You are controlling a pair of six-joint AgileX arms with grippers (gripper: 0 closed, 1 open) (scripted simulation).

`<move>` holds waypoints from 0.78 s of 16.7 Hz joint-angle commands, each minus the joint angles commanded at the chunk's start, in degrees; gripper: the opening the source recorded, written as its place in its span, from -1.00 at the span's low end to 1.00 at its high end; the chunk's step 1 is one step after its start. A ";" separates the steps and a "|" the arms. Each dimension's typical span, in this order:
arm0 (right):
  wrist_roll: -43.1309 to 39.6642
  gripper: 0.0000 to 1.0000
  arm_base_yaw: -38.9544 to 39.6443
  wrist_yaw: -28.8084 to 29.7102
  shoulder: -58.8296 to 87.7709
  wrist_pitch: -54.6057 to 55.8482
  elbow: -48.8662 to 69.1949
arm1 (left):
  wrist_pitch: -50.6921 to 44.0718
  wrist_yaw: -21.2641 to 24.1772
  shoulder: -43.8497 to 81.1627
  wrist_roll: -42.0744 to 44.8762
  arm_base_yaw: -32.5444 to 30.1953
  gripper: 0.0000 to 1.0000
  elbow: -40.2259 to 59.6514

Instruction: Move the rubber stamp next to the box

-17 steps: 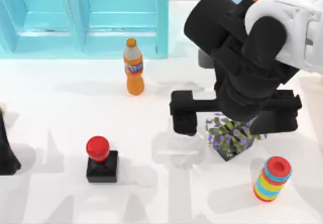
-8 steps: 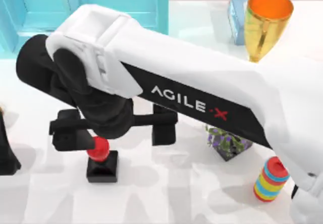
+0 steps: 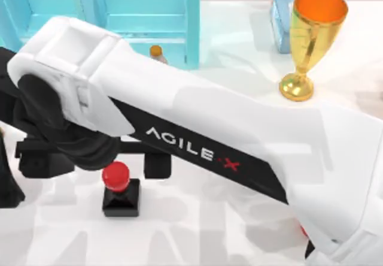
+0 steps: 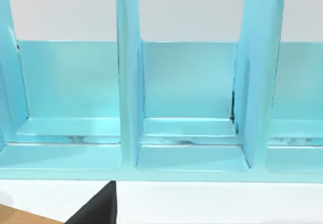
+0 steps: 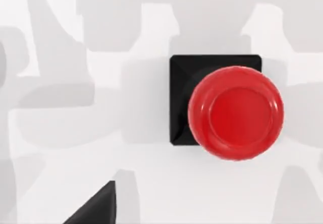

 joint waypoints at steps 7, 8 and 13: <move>-0.53 1.00 -0.54 -0.08 -0.17 2.29 -2.37 | 0.00 0.00 0.00 0.00 0.00 1.00 0.00; -0.82 1.00 -0.79 -0.10 -0.19 4.18 -4.26 | 0.00 0.00 0.00 0.00 0.00 1.00 0.00; -2.45 1.00 -2.39 -0.32 -0.09 18.56 -17.84 | 0.00 0.00 0.00 0.00 0.00 1.00 0.00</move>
